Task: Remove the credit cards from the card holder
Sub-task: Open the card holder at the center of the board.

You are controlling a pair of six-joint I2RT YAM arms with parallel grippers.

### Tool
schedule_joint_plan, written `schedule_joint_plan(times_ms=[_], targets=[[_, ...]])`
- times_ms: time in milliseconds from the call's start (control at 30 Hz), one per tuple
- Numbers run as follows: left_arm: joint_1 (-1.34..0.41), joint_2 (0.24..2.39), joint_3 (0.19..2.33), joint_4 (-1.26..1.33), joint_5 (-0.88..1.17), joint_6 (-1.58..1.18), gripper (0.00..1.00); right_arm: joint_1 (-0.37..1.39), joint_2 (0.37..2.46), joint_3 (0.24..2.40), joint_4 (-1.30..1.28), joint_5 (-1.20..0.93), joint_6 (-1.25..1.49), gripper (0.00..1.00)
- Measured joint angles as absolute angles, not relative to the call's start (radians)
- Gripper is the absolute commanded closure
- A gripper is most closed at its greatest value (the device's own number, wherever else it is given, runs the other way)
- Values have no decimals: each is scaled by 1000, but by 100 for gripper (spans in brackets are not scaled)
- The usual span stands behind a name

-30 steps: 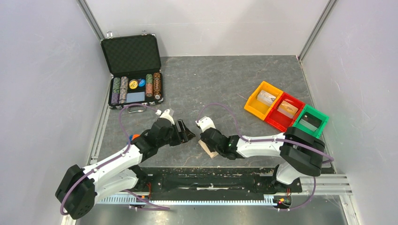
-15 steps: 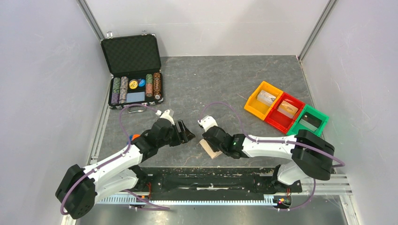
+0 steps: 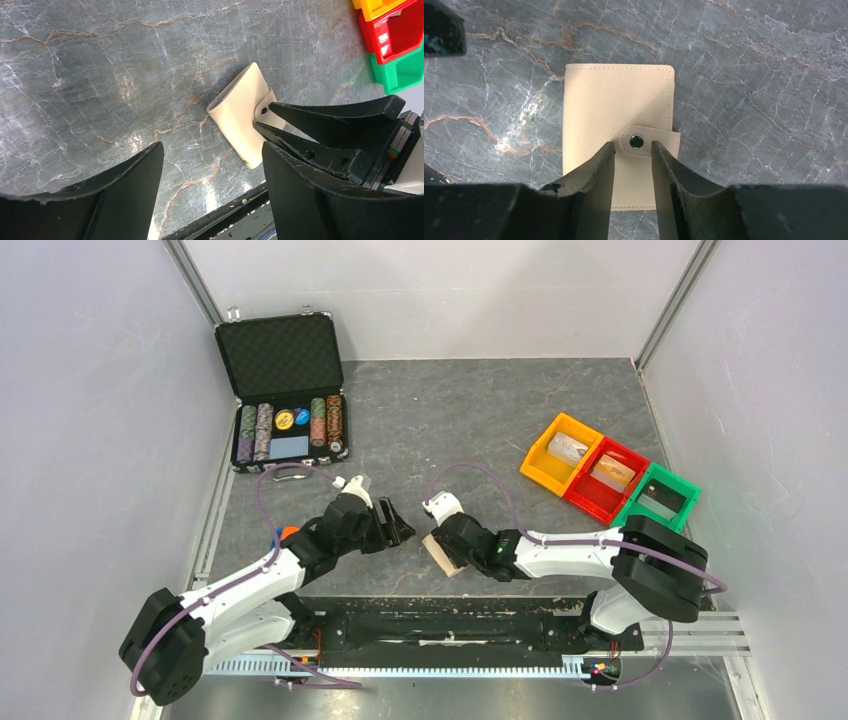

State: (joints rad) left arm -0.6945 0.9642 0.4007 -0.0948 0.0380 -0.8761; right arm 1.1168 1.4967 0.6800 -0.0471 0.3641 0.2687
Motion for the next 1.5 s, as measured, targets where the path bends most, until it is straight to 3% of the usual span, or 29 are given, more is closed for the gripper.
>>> schedule_joint_plan(times_ms=[167,300,1500], targets=[[-694,965,400,-95,39,-876,22,1112,1510,676,-8,368,269,90],[-694,975,392,-91,45,-876,22,1095,1512,669,19,362,276,100],[-743,1130,252,292,193,-937,18,865,1311,213,644,-161,646,100]])
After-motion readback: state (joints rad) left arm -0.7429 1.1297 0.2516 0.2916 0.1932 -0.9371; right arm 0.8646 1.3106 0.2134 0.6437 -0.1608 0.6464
